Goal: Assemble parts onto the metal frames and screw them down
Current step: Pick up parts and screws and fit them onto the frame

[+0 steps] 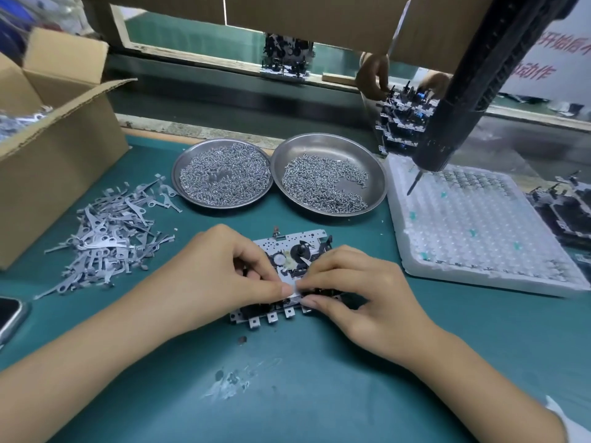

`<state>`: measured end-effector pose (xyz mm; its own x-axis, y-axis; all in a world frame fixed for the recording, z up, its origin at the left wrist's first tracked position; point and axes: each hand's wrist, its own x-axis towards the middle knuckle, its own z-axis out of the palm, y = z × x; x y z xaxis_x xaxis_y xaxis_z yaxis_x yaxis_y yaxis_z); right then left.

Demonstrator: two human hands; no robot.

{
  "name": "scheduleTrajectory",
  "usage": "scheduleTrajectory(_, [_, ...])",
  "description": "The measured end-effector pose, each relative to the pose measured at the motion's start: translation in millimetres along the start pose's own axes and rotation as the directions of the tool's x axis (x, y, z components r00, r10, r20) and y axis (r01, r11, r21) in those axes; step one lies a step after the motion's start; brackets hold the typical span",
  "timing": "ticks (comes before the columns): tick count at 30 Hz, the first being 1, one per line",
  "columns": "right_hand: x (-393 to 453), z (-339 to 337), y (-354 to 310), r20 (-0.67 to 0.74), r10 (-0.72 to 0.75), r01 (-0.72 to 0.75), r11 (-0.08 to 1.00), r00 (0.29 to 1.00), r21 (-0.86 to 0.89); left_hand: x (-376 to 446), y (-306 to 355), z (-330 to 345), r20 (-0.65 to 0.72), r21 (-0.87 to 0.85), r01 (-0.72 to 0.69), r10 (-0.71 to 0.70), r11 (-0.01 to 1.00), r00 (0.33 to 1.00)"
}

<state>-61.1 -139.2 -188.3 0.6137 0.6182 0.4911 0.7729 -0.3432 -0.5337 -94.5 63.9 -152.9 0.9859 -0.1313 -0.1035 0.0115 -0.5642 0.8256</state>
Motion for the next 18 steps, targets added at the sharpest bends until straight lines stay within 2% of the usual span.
scheduleTrajectory(12, [-2.6, 4.9, -3.9, 0.003, 0.086, -0.086, 0.996, 0.996, 0.000, 3.8, -3.7, 1.3, 0.022, -0.038, -0.023, 0.024, 0.999, 0.999])
scheduleTrajectory(15, [-1.8, 3.3, -2.4, -0.020, 0.107, -0.105, 0.990, 0.994, 0.097, 3.7, -3.1, 0.2, 0.030, -0.035, -0.028, 0.029, 0.999, 0.999])
scheduleTrajectory(18, [0.0, 2.9, -0.8, -0.100, 0.183, -0.155, 0.960, 0.978, 0.233, 3.6, -3.3, -1.0, 0.037, -0.015, -0.036, 0.037, 0.999, 0.999])
